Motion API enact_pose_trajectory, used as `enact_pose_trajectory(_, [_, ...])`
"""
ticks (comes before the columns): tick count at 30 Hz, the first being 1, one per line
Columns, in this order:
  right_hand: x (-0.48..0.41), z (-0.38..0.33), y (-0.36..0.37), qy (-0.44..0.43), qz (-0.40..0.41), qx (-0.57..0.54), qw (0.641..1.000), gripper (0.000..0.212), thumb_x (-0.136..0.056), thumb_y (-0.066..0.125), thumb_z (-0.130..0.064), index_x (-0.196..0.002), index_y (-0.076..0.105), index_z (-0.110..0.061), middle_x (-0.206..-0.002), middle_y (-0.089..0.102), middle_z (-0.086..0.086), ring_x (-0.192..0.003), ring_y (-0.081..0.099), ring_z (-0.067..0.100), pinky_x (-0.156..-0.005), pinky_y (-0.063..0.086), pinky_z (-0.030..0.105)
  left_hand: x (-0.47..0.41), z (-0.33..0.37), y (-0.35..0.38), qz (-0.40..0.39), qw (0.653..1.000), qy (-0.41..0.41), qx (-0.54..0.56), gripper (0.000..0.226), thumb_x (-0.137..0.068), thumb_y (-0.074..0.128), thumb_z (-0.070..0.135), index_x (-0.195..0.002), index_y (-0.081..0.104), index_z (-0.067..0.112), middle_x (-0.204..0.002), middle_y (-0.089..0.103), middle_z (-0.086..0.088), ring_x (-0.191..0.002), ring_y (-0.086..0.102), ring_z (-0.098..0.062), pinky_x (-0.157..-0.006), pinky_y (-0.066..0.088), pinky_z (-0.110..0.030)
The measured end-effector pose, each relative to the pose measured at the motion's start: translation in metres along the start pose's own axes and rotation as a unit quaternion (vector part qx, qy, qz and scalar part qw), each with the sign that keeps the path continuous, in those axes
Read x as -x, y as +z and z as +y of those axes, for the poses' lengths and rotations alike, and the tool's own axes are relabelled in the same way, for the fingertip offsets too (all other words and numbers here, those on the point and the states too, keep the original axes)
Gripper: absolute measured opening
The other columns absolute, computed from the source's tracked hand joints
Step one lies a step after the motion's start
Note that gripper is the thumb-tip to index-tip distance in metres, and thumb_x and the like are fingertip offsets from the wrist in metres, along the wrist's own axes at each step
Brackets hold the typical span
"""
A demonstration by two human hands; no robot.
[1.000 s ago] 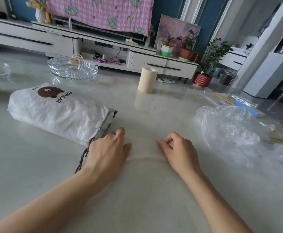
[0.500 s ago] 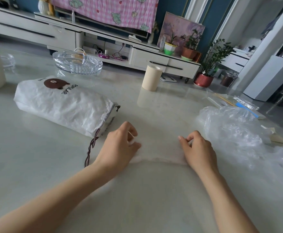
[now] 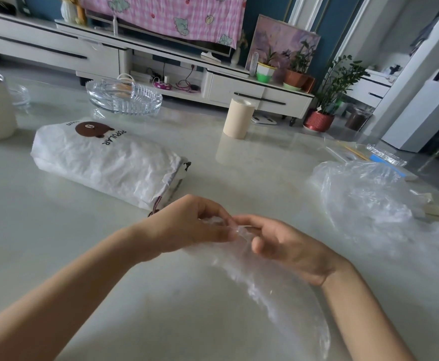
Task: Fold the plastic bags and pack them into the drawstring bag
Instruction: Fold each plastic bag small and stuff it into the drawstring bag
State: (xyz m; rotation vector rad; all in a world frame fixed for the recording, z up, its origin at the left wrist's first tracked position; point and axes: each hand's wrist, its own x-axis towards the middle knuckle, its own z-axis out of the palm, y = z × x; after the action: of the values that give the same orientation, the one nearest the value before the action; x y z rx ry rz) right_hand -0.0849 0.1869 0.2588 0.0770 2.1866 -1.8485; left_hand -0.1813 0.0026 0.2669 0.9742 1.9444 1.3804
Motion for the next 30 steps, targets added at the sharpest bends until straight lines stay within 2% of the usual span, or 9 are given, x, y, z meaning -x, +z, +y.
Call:
enact_pose_trajectory(3, [0.003, -0.007, 0.006, 0.016, 0.006, -0.017, 1.0, 0.042, -0.07, 0.079, -0.027, -0.105, 0.063, -0.009, -0.094, 0.067, 0.006, -0.084, 0.062, 0.016, -0.073, 0.051, 0.02, 0.0, -0.001, 0.001, -0.003, 1.0, -0.013, -0.01, 0.013, -0.068, 0.073, 0.04, -0.073, 0.071, 0.028, -0.065, 0.064, 0.013, -0.058, 0.055, 0.001, -0.056, 0.042, -0.011])
enact_pose_trajectory(5, [0.005, -0.012, 0.007, 0.016, 0.042, -0.024, 0.999, 0.007, -0.081, 0.068, -0.009, -0.081, 0.061, -0.011, -0.067, 0.062, -0.004, -0.057, 0.056, 0.004, -0.052, 0.043, 0.012, 0.0, 0.0, -0.003, 0.028, 0.999, -0.023, -0.028, 0.015, -0.071, 0.072, 0.04, -0.068, 0.07, 0.026, -0.059, 0.062, 0.011, -0.052, 0.052, 0.0, -0.05, 0.041, -0.011])
enact_pose_trajectory(7, [0.006, -0.013, 0.005, 0.008, 0.062, -0.041, 0.997, 0.014, -0.083, 0.063, -0.006, -0.073, 0.056, -0.013, -0.058, 0.057, -0.008, -0.048, 0.05, 0.001, -0.044, 0.038, 0.011, -0.002, 0.002, -0.008, 0.088, 0.996, -0.017, -0.007, 0.023, -0.075, 0.068, 0.038, -0.067, 0.066, 0.016, -0.049, 0.056, 0.01, -0.042, 0.045, -0.002, -0.043, 0.036, -0.013])
enact_pose_trajectory(9, [0.004, -0.012, 0.004, -0.01, 0.106, -0.055, 0.993, 0.015, -0.076, 0.071, -0.015, -0.072, 0.056, -0.015, -0.061, 0.055, -0.006, -0.05, 0.048, 0.004, -0.045, 0.038, 0.013, -0.004, 0.001, -0.012, 0.177, 0.981, 0.013, 0.075, 0.035, -0.072, 0.063, 0.046, -0.072, 0.062, 0.011, -0.05, 0.054, 0.011, -0.044, 0.044, -0.004, -0.048, 0.037, -0.015])
enact_pose_trajectory(11, [0.001, -0.009, 0.001, -0.036, 0.165, -0.11, 0.98, 0.016, -0.069, 0.07, -0.02, -0.071, 0.054, -0.016, -0.062, 0.055, -0.004, -0.052, 0.049, 0.006, -0.047, 0.041, 0.014, -0.006, -0.001, -0.008, 0.222, 0.956, 0.019, 0.191, 0.051, -0.068, 0.07, 0.058, -0.091, 0.061, 0.014, -0.075, 0.063, 0.01, -0.063, 0.057, -0.007, -0.065, 0.048, -0.024])
enact_pose_trajectory(15, [-0.003, -0.006, -0.002, -0.083, 0.205, -0.162, 0.962, 0.024, -0.071, 0.076, -0.02, -0.071, 0.053, -0.015, -0.068, 0.056, 0.004, -0.061, 0.053, 0.013, -0.06, 0.047, 0.023, -0.004, -0.005, 0.027, 0.114, 0.961, -0.054, 0.246, 0.078, -0.062, 0.074, 0.054, -0.121, 0.05, 0.009, -0.111, 0.063, -0.004, -0.097, 0.065, -0.016, -0.083, 0.055, -0.033])
enact_pose_trajectory(19, [-0.003, -0.004, 0.0, -0.054, 0.17, -0.094, 0.979, 0.04, -0.067, 0.076, -0.026, -0.095, 0.06, -0.004, -0.094, 0.059, 0.022, -0.087, 0.056, 0.031, -0.084, 0.043, 0.044, -0.001, -0.003, 0.044, 0.095, 0.959, -0.05, 0.263, 0.049, -0.081, 0.06, 0.041, -0.1, 0.064, -0.004, -0.087, 0.069, -0.012, -0.076, 0.064, -0.018, -0.067, 0.054, -0.025])
enact_pose_trajectory(23, [0.0, -0.004, 0.0, -0.037, 0.106, -0.083, 0.99, 0.047, -0.074, 0.067, -0.013, -0.118, 0.057, -0.002, -0.111, 0.066, 0.021, -0.102, 0.063, 0.033, -0.094, 0.048, 0.039, 0.0, -0.003, 0.047, 0.184, 0.955, -0.045, 0.229, 0.028, -0.093, 0.053, 0.028, -0.075, 0.063, 0.009, -0.055, 0.058, 0.007, -0.052, 0.052, -0.009, -0.047, 0.041, -0.016])
enact_pose_trajectory(30, [-0.003, -0.007, 0.01, -0.07, 0.124, -0.156, 0.977, 0.013, -0.078, 0.067, -0.009, -0.091, 0.068, -0.009, -0.085, 0.07, 0.009, -0.076, 0.068, 0.019, -0.073, 0.056, 0.027, 0.0, -0.004, 0.046, 0.15, 0.975, -0.041, 0.156, 0.031, -0.093, 0.056, 0.025, -0.09, 0.065, -0.005, -0.063, 0.062, -0.008, -0.044, 0.044, -0.009, -0.042, 0.036, -0.015])
